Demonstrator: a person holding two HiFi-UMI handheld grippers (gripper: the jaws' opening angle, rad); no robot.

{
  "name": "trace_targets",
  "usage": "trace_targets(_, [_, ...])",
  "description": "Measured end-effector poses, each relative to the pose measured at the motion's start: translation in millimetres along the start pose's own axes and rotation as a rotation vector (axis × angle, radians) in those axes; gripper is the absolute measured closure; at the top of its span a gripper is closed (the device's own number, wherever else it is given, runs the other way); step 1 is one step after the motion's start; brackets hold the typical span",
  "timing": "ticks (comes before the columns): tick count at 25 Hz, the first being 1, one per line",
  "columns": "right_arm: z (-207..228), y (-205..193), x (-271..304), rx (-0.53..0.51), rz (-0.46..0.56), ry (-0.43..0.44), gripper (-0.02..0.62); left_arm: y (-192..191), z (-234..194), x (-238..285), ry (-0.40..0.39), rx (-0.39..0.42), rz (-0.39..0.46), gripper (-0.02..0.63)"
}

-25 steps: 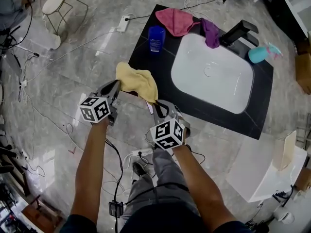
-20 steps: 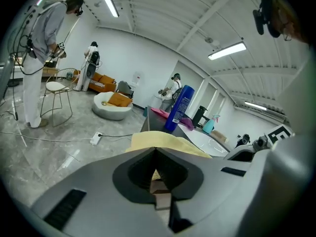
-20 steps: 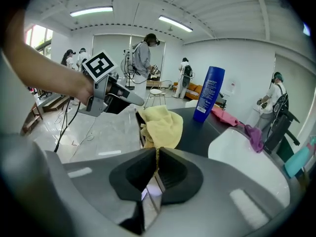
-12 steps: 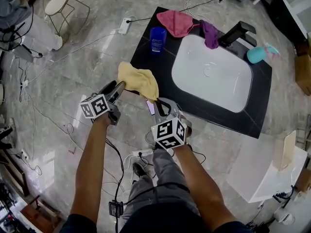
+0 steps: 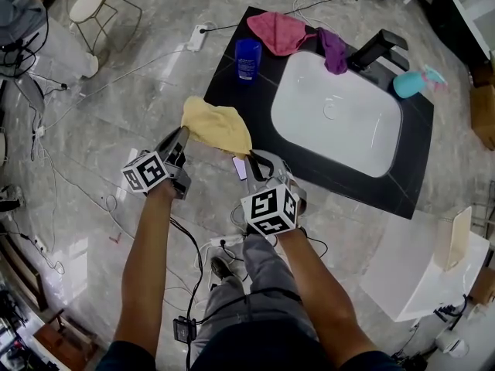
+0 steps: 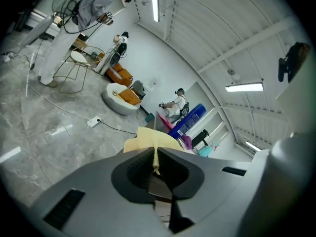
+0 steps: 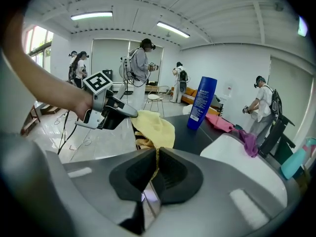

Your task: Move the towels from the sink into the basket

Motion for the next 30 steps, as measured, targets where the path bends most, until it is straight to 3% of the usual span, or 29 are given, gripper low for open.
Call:
trace_targets(5, [4.3,13.7,-15.6,-0.002,0.042,-0.036,0.571,15.5,27.0,-24.3,0.032,0.133,0.034,0.586])
trace_targets(18, [-1.9,93.2,-113.8,-0.028,0.223,-0.161,0.571,74.6,145.1,-130.3,-0.005,0.451,0.198,0.586])
trace_targets(25, [-13.9,136.8,-187.3,-0.046,0.337,-0.209,0.572,85.9,212.9,-197.7,-0.018,0.586,0.26,0.586])
trace_targets(30, [-28.7,163.9,-237.4,-0.06,0.405,-0.21,0.572,86.8,253.8,-247.9,-0.033,0.635,0.307,0.586])
Point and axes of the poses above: the fingertips, and each gripper's own axes: x forward along the fingers, z to its right, y out of its top, the point moved 8 cm from there along -x, backward along the fingers, and after that the axes turned 4 degrees about -z, right-handed, at the moved point
